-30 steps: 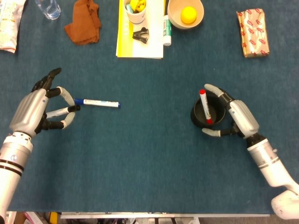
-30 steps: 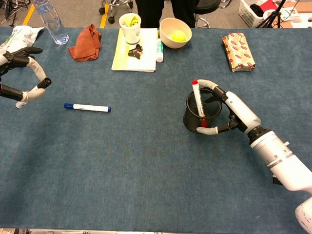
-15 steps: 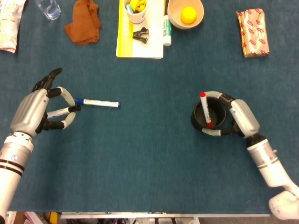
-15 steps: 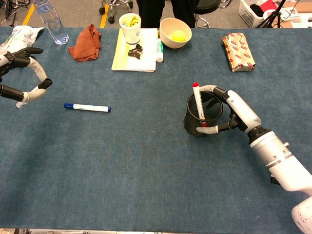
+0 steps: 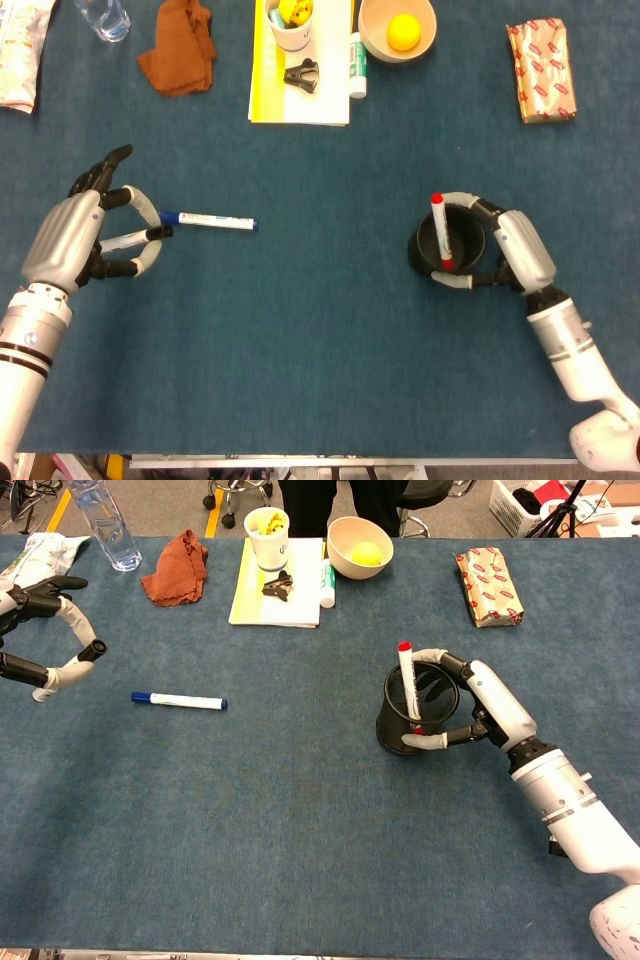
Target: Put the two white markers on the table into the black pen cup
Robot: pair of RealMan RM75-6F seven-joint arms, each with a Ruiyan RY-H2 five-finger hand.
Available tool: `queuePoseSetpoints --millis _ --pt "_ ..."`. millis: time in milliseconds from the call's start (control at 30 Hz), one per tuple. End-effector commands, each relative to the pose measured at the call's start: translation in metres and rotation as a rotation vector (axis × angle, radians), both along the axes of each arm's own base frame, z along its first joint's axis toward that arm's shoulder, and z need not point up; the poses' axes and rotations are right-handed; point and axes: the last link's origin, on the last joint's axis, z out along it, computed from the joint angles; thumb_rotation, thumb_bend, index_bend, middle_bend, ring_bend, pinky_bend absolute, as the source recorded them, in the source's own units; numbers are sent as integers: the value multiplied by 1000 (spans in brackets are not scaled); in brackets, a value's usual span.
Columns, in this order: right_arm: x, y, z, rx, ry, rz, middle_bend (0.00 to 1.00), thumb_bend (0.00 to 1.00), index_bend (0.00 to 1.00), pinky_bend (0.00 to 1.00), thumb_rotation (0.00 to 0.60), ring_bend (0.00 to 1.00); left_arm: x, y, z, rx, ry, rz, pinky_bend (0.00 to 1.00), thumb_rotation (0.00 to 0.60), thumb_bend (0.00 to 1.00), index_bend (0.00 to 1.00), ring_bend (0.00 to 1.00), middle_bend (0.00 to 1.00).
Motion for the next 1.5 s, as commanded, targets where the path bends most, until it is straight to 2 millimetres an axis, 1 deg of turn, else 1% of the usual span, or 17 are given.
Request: queuePoseSetpoints --millis 33,200,467,633,833,967,1233,1500 --pt "1 0 2 -6 -8 7 521 0 451 416 600 433 2 0 1 3 -6 -6 0 600 333 648 0 0" --pt "8 -2 8 -26 -23 29 523 0 453 416 600 434 16 3 7 12 -42 -36 0 600 333 649 0 0" --pt "25 -11 17 -37 -27 70 523 0 453 416 600 434 49 10 13 21 -110 -106 0 600 333 654 0 0" --pt "35 -16 18 -32 -28 87 523 0 453 416 600 434 69 14 15 17 -169 -141 0 600 333 660 0 0" --pt "46 -21 12 -10 -29 97 523 0 453 416 600 434 94 16 14 -9 -230 -195 0 600 333 663 0 0" --pt "52 -25 6 -4 -33 100 523 0 453 416 600 435 107 17 12 -37 -282 -207 0 600 333 664 0 0" --pt "62 -31 -3 1 -49 115 524 0 454 416 600 435 126 19 6 -71 -338 -238 0 600 333 667 0 0" --pt "77 -36 -13 22 -49 144 524 0 454 416 600 435 149 22 -2 -119 -434 -260 0 600 333 672 0 0"
